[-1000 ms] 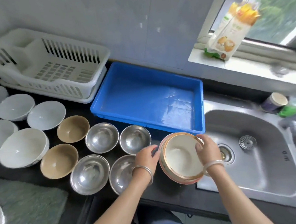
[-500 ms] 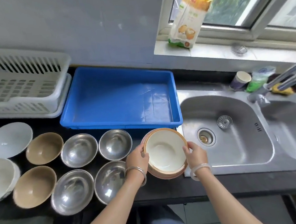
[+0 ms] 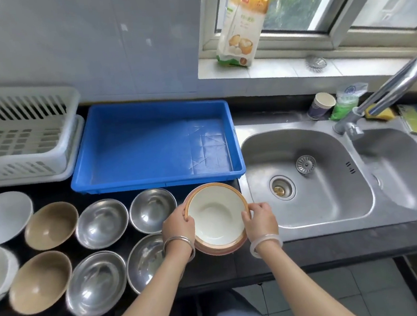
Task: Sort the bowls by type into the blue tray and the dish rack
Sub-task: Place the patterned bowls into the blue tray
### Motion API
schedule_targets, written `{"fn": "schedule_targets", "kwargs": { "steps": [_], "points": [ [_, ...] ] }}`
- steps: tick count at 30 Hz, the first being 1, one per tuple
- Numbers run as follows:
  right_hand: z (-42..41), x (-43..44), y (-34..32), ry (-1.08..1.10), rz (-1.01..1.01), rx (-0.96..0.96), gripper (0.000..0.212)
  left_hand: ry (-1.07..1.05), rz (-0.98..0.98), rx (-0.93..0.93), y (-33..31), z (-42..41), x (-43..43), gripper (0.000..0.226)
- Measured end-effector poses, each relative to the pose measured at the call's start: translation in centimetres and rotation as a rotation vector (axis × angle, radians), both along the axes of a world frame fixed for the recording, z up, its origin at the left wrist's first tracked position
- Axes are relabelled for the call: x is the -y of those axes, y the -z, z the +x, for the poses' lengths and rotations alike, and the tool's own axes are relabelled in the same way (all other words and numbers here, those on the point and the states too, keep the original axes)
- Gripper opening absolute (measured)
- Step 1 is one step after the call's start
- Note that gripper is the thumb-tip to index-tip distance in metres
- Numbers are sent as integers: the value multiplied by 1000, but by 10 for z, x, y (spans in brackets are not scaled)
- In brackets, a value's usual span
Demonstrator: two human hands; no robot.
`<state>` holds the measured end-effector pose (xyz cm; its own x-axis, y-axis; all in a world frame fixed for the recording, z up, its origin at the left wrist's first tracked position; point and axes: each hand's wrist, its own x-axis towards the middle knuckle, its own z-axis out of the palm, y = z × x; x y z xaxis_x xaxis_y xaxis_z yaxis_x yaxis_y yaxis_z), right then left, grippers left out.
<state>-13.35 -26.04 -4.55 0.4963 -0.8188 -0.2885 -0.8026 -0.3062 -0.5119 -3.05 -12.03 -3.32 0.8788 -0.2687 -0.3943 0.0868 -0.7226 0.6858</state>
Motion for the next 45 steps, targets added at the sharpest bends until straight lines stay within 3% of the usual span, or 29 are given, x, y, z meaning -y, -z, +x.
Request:
{"fn": "schedule_targets", "kwargs": {
  "steps": [12,22,31,45],
  "points": [
    [-5,15,-33,63,10,101,17,-22,-121,29,-33,12,16,32],
    [-53,58,-70,245,-17,123,13,177,-182,-8,-50,-11,73,23],
    [-105,71,-50,368,55,25,12,325,-125,-138,-25,-49,107,22],
    [-116,80,-19,428,125,25,13,392,-38,-117,-3,-61,118,19]
  ]
}}
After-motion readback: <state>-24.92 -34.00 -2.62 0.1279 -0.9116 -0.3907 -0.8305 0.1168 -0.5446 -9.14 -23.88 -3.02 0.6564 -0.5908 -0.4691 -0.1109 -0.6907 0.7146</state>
